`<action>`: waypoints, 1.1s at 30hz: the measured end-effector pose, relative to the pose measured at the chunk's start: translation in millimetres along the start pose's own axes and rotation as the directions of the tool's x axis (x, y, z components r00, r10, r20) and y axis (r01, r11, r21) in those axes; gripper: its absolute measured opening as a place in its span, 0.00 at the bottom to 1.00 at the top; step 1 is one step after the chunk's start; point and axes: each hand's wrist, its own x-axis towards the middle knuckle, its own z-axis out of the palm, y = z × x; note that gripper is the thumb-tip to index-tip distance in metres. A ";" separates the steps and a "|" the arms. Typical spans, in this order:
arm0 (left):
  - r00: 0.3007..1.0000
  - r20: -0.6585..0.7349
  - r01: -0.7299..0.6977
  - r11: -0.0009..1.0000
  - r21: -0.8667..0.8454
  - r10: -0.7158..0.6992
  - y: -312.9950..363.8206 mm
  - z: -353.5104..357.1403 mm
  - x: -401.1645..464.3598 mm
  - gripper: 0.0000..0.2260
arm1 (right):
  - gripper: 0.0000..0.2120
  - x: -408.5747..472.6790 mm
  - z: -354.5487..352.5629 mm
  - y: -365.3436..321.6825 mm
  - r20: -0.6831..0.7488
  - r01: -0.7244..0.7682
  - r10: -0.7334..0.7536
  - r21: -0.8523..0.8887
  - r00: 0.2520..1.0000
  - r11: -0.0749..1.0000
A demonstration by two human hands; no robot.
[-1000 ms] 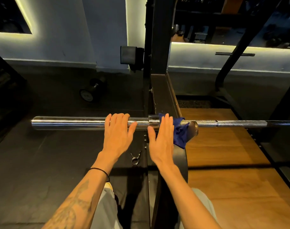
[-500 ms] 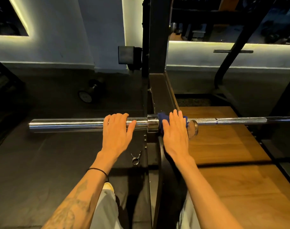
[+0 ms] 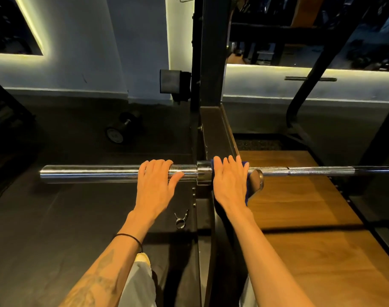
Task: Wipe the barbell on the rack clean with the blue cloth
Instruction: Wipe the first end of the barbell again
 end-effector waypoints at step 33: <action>1.000 0.021 0.002 0.996 0.093 -0.004 2.4 1.2 -16.8 0.32 | 0.15 -17.6 -48.0 -48.1 -0.119 0.341 -0.320 0.379 0.940 0.860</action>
